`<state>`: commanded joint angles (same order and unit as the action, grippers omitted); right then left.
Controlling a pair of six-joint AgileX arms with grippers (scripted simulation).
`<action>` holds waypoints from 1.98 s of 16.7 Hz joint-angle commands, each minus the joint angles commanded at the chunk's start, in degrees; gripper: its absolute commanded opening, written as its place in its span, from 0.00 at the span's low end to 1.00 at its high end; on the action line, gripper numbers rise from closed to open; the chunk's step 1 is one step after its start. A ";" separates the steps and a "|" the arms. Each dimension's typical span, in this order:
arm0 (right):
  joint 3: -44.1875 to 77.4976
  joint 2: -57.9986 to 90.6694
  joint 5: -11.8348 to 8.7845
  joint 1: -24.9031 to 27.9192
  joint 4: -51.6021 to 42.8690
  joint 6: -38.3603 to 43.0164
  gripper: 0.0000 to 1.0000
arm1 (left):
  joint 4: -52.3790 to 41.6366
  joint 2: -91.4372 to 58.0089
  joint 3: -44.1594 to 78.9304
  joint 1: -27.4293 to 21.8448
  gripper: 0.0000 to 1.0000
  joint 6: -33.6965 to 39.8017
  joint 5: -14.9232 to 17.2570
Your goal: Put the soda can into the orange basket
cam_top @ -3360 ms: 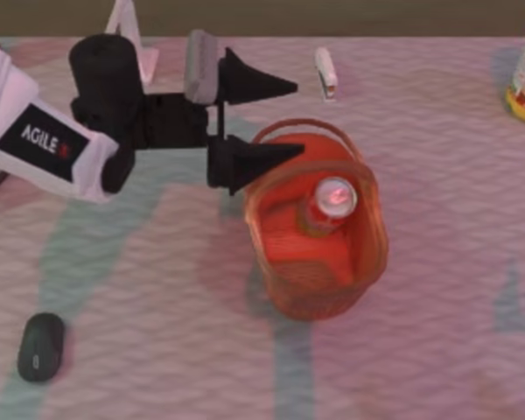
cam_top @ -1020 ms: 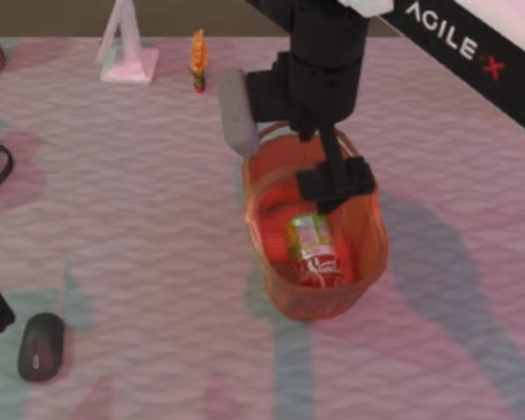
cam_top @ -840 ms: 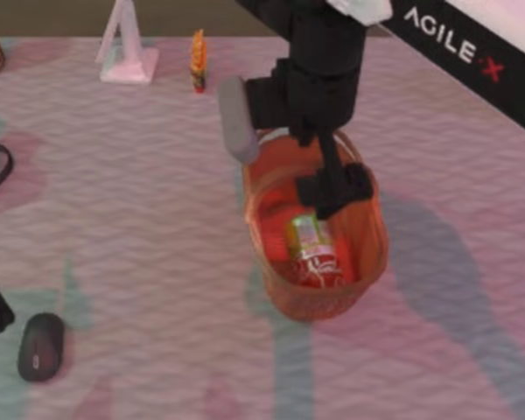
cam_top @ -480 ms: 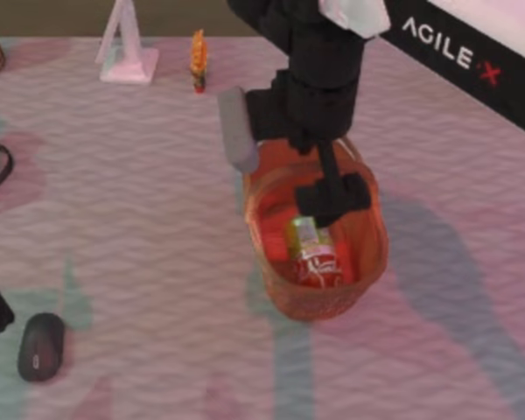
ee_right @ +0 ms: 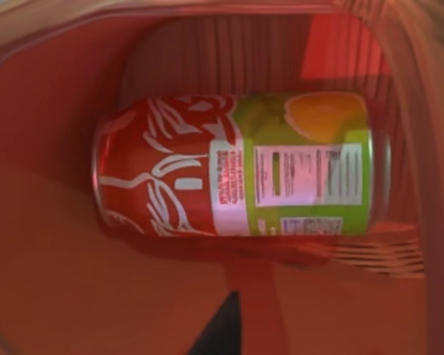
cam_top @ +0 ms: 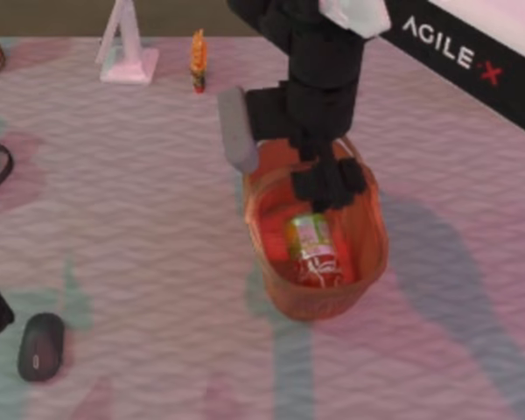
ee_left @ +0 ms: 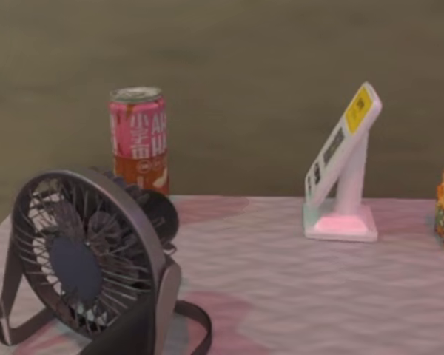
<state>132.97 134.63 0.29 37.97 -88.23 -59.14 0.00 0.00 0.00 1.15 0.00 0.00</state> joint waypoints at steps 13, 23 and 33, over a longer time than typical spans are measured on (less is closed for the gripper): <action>0.00 0.00 0.00 0.00 0.00 0.00 0.00 | 0.00 0.00 0.00 0.00 1.00 0.00 0.00; 0.00 0.00 0.00 0.00 0.00 0.00 0.00 | 0.00 0.00 0.00 0.00 1.00 0.00 0.00; 0.00 0.00 0.00 0.00 0.00 0.00 0.00 | 0.00 0.00 0.00 0.00 1.00 0.00 0.00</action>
<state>132.97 134.63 0.29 37.97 -88.23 -59.14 0.00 0.00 0.00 1.15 0.00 0.00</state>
